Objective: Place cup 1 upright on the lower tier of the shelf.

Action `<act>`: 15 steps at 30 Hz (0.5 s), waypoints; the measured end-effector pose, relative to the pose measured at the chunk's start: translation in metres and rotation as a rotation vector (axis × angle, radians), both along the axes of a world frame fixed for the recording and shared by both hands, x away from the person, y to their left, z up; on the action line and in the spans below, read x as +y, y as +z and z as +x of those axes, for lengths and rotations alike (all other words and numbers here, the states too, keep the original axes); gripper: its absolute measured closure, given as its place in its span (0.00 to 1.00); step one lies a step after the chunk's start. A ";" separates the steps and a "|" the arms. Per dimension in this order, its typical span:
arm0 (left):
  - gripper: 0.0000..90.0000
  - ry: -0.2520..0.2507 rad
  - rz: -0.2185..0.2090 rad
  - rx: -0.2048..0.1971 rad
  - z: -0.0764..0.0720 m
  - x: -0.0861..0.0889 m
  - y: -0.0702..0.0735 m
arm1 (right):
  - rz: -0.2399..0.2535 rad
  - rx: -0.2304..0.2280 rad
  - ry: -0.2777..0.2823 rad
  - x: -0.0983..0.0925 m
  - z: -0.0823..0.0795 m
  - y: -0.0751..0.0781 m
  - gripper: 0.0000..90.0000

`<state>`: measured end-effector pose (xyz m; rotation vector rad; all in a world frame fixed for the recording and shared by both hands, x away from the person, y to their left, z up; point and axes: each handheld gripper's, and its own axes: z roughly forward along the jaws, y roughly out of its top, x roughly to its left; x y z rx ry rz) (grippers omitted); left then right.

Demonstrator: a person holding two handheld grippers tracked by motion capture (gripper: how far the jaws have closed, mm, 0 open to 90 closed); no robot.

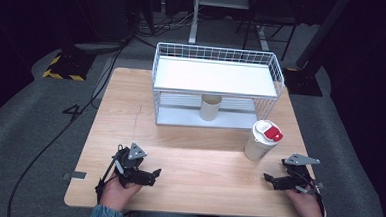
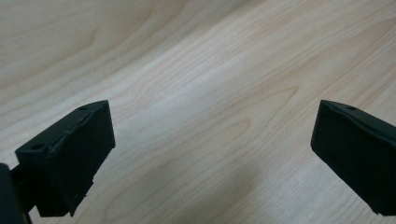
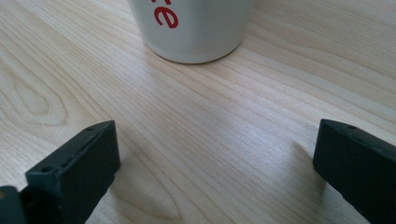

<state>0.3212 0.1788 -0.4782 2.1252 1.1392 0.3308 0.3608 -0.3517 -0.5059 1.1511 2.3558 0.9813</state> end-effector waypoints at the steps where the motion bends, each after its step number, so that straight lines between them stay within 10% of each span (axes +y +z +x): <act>1: 0.00 0.000 0.000 0.000 0.000 0.000 0.000 | 0.000 0.000 0.000 0.000 0.000 0.000 0.01; 15: 0.02 -0.011 0.123 0.056 0.005 -0.002 -0.019 | 0.003 -0.004 0.018 0.001 -0.002 0.000 0.03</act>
